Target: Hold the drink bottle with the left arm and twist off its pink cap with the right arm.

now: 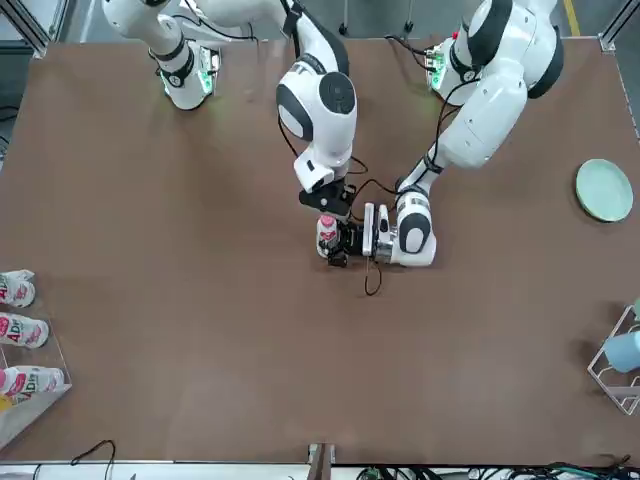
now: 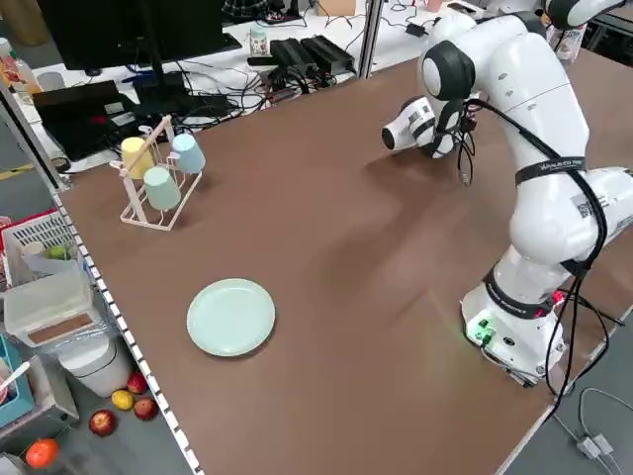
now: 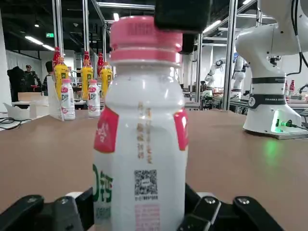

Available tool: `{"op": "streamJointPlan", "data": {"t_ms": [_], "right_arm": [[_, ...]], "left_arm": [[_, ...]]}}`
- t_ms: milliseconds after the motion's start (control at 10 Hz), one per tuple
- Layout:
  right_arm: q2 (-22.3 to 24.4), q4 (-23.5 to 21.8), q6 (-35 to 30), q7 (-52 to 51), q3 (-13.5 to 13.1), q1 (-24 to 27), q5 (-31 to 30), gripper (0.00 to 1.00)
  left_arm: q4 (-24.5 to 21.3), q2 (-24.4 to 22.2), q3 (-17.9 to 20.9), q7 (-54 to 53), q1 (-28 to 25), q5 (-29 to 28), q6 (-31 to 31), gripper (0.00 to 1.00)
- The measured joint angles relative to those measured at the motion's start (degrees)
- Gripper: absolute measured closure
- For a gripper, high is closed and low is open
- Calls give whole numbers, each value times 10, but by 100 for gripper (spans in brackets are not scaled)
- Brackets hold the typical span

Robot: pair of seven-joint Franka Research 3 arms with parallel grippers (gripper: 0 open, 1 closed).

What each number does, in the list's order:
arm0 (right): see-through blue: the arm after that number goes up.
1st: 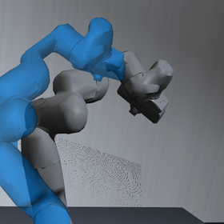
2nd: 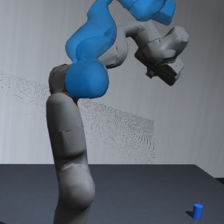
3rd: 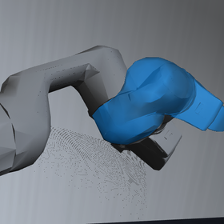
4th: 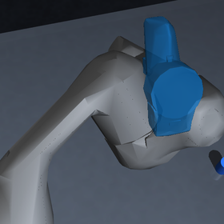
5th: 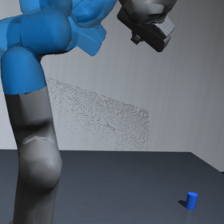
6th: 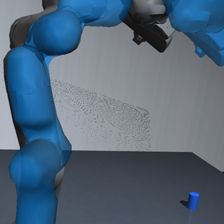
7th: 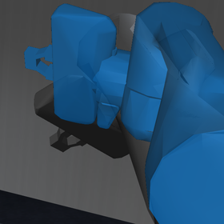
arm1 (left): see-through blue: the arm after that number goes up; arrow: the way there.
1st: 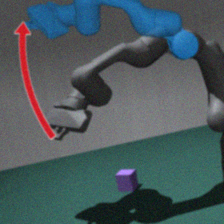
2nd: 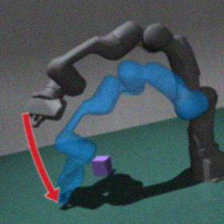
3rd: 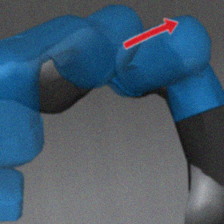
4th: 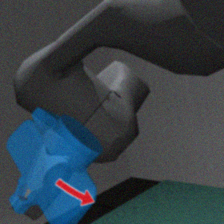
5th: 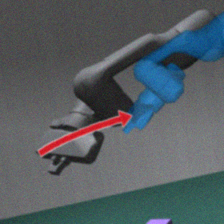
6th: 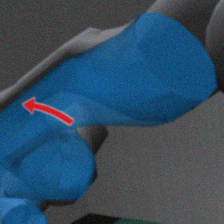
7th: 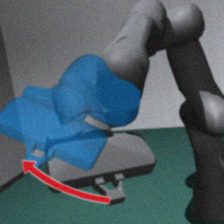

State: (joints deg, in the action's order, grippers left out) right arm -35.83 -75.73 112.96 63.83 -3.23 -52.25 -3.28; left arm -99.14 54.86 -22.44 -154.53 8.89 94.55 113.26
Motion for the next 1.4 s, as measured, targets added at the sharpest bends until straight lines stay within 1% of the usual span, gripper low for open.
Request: {"op": "streamJointPlan", "data": {"t_ms": [200, 800, 1100, 1400], "right_arm": [[0, 0, 13, 0, -5, 0, -3, 36], [-1, -5, 15, 0, -8, 0, -15, 37], [-2, -6, 16, 0, -10, 0, -15, 42], [-2, -6, 21, 2, -11, 0, -15, 45]], "left_arm": [[0, 0, 0, 0, 0, 0, 0, 47], [0, 0, 0, 0, 0, 0, 0, 47], [0, 0, 0, 0, 0, 0, 0, 47], [0, 0, 1, 0, 0, 0, 0, 47]]}}
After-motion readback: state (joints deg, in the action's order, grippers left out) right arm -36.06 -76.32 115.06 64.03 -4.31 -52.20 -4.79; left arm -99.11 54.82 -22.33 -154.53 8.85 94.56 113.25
